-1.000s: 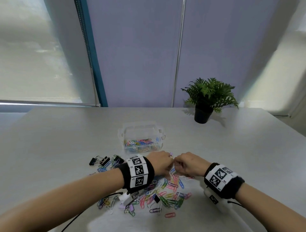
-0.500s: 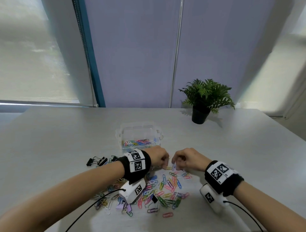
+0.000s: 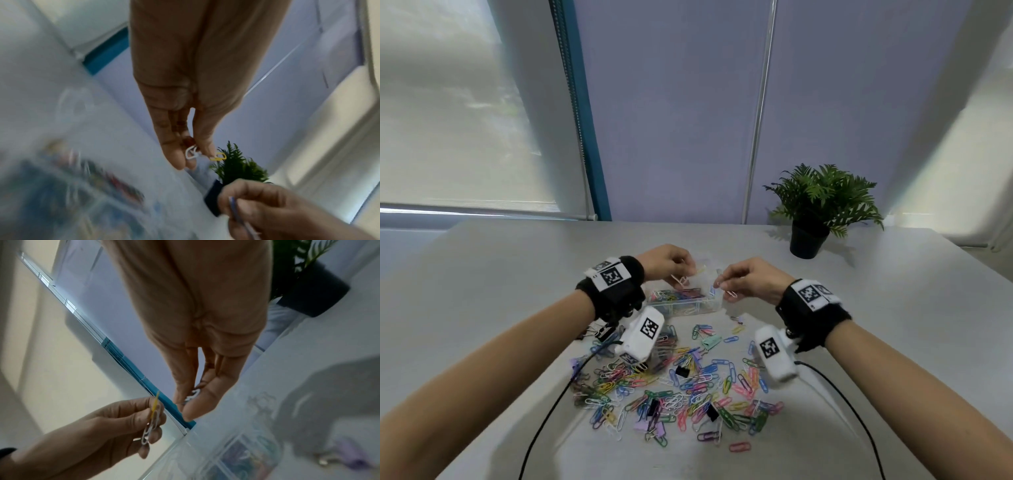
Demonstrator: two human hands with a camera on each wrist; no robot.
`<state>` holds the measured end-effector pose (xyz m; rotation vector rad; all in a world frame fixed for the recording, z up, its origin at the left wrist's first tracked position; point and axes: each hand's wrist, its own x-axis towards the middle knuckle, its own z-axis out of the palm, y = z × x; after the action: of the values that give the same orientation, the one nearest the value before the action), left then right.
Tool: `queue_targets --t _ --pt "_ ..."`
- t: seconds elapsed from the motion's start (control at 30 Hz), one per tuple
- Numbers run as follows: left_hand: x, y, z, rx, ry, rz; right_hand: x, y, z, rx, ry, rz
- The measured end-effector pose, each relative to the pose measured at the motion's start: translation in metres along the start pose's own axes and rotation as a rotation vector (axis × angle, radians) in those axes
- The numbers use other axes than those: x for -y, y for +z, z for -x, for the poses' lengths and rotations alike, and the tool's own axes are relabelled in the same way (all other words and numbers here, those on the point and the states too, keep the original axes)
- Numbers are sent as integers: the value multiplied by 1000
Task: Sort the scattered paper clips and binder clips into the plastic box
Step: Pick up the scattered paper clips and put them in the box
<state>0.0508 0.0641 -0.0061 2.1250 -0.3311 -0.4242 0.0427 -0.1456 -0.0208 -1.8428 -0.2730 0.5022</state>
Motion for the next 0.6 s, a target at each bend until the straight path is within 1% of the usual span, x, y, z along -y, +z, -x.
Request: queue_targets --t 0.07,0.1,0.13,0.2,0.27,0.33,0.43,0.5,0.6 --pt "5 -11 -5 -135 -25 -161 8 9 -19 -15 6 16" --pt "8 -14 -7 -175 -48 -258 12 14 -28 -23 11 44" --pt "11 -16 -9 -181 -82 -343 14 18 -36 -29 20 80" --pt "14 -14 -10 -113 -145 -484 17 27 -49 -28 45 174" --pt "15 -9 -8 -51 -174 -618 19 32 -53 -10 72 332" --pt "12 -2 -2 -66 -127 -748 21 31 -47 4 40 526" --pt "1 20 9 -90 12 -855 22 22 -18 21 -78 811" --pt "-9 39 20 -27 98 -872 18 13 5 86 -111 961" --pt "-22 71 35 134 190 -865 -3 -1 36 212 -34 1061"
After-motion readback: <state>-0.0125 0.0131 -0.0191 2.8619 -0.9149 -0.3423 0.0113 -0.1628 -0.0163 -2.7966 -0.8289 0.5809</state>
